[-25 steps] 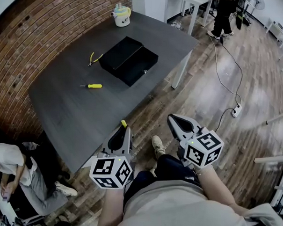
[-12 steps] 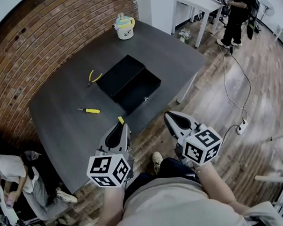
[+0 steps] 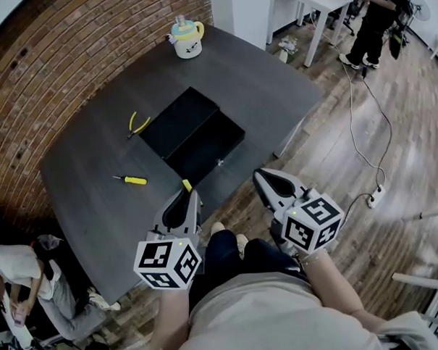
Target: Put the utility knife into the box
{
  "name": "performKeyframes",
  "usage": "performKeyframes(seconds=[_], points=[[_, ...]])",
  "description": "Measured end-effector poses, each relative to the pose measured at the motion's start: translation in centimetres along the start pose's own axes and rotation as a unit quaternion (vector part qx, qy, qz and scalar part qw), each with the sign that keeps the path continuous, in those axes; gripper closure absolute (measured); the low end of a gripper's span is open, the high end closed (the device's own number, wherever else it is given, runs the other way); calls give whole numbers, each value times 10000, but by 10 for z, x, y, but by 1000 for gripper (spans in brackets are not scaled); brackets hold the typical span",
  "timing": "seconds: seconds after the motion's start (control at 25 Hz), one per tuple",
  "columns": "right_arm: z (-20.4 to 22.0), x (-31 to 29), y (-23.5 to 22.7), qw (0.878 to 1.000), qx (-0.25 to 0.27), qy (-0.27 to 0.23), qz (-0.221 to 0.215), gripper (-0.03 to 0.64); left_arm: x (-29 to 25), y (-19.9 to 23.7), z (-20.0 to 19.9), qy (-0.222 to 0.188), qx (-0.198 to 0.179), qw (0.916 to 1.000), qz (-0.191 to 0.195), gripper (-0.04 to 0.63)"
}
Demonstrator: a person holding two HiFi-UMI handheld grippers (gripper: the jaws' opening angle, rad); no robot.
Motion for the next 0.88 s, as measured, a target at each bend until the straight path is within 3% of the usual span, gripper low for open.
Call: performKeyframes(seconds=[0.88], points=[[-15, -49, -58, 9996, -150, 228, 45, 609, -81, 35, -12, 77, 168, 9998, -54, 529]])
Point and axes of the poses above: the fingertips, and each gripper's own axes: x backward along the fingers, y to its left, z out of its underside, the point moved 6 cm from there along x, backward along the fingers, and after that the axes turned 5 degrees about z, right-handed, at the moved point
